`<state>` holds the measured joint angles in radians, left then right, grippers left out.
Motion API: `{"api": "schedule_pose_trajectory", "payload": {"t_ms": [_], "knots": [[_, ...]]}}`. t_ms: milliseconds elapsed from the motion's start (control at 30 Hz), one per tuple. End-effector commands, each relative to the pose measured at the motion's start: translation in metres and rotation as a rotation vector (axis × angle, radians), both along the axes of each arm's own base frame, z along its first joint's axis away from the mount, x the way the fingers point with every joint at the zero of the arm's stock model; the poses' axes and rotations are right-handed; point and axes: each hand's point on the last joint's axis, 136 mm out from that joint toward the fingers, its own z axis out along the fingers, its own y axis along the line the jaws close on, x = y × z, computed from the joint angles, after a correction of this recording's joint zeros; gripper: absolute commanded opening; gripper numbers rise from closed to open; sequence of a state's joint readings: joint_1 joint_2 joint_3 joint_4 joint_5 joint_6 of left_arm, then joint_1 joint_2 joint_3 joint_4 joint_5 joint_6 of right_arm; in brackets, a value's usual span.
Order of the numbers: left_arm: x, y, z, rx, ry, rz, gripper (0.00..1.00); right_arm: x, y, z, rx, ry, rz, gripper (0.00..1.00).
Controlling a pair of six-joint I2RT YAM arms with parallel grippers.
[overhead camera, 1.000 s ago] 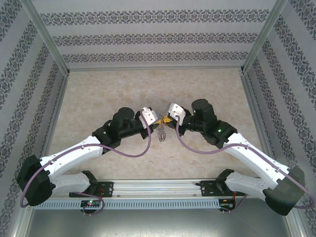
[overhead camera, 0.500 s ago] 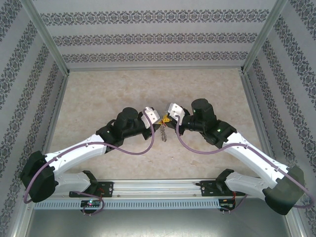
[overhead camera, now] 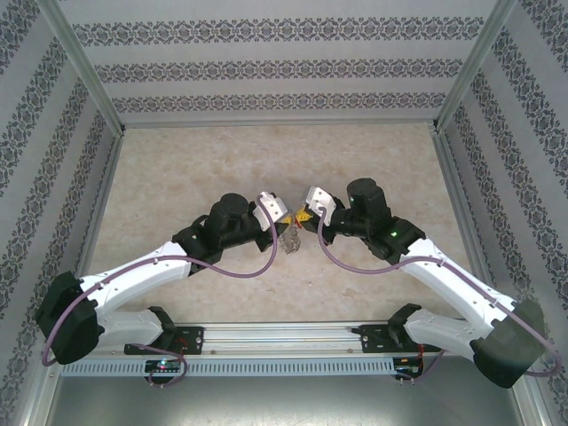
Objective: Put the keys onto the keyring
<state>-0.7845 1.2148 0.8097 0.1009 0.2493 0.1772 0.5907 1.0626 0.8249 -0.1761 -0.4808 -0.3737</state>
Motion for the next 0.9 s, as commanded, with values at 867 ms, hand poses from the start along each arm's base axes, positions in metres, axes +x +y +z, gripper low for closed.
{"api": "schedule_pose_trajectory", "payload": {"t_ms": [867], "knots": [[-0.018, -0.014, 0.039, -0.09, -0.058, -0.079, 0.0, -0.003, 0.019, 0.021, 0.057, 0.03, 0.046, 0.0]]}}
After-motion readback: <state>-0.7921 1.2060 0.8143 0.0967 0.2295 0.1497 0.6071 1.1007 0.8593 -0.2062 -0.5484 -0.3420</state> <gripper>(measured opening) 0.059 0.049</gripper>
